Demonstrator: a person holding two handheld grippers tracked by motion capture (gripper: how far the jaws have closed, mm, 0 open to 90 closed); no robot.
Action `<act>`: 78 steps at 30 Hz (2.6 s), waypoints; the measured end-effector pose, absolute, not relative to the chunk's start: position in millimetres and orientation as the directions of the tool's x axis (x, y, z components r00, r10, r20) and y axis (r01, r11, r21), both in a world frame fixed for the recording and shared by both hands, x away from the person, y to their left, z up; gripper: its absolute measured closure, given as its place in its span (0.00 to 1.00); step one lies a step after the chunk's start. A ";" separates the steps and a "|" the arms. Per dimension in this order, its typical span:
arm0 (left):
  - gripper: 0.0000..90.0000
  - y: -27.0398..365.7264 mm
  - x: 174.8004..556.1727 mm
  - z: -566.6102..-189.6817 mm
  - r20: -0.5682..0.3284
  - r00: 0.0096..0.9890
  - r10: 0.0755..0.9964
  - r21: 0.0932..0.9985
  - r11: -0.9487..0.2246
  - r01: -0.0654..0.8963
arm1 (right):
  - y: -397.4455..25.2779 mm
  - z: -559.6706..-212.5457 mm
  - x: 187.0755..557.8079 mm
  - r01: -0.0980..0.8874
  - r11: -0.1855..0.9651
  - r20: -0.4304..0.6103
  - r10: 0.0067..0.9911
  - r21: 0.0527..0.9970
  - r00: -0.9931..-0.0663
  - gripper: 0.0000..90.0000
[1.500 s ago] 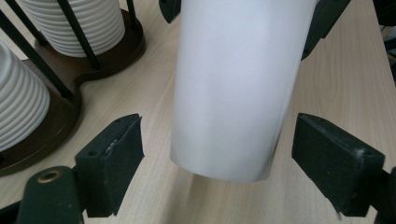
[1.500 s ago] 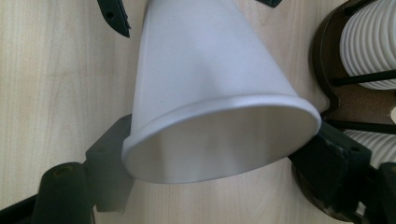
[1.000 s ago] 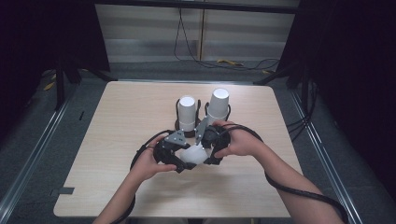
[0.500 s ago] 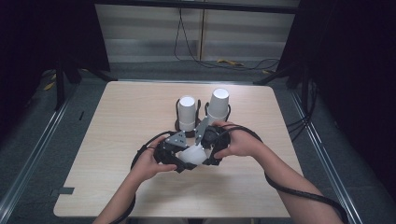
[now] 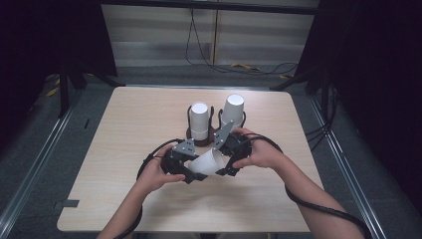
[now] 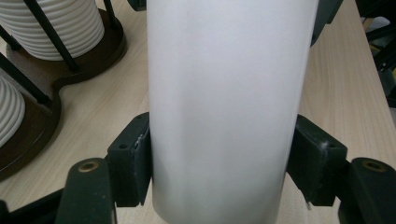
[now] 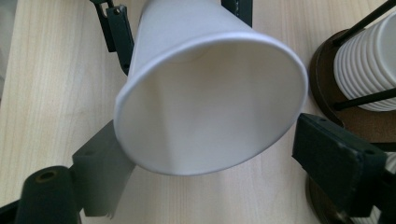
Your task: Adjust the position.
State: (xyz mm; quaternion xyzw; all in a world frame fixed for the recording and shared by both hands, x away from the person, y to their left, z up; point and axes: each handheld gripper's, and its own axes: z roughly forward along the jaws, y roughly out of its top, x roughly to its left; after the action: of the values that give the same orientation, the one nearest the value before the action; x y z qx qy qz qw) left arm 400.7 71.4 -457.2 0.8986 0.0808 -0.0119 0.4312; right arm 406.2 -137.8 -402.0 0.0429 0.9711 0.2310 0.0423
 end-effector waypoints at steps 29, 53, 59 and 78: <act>0.35 79.8 403.6 -454.9 -0.115 0.982 0.152 0.789 -0.586 0.183 | -164.9 -407.5 406.5 0.139 0.794 -0.016 0.184 0.592 -0.983 0.15; 0.35 82.5 405.0 -452.5 -0.123 0.978 0.167 0.801 -0.565 0.197 | -170.4 -408.0 406.1 0.176 0.712 0.036 0.208 0.680 -0.978 0.15; 0.35 80.8 404.2 -452.4 -0.129 0.979 0.156 0.807 -0.557 0.195 | -166.6 -407.0 406.5 0.172 0.717 0.037 0.200 0.675 -0.979 0.15; 0.35 78.5 403.0 -451.8 -0.125 0.982 0.138 0.821 -0.542 0.181 | -155.1 -407.3 407.7 0.153 0.717 0.038 0.173 0.681 -0.984 0.18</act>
State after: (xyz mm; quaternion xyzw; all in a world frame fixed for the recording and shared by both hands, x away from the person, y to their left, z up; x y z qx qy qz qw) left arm 403.0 78.5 -451.8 0.8778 0.0908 -0.0228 0.4698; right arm 407.7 -155.1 -407.3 0.0879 0.9264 0.3660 0.0139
